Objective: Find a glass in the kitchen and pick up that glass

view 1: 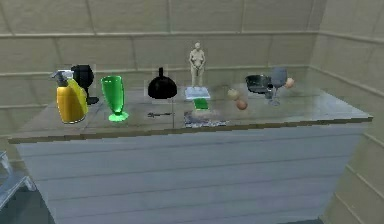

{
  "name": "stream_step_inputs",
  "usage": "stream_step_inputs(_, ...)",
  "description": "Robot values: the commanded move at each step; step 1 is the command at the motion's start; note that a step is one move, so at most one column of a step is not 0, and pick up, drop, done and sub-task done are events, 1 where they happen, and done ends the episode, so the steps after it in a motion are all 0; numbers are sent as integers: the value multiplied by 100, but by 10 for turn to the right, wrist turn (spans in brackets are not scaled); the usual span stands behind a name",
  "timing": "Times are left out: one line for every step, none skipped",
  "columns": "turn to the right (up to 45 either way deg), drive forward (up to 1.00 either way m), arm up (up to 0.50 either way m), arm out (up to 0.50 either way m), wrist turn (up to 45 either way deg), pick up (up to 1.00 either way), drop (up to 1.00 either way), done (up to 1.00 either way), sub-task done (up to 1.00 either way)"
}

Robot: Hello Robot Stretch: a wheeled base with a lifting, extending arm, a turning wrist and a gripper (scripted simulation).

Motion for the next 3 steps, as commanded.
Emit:
stream_step_inputs(300,0,0,0,0,0,0,0,0)
stream_step_inputs(0,35,0,0,0,0,0,0,0)
stream_step_inputs(-450,0,0,0,0,0,0,0,0)
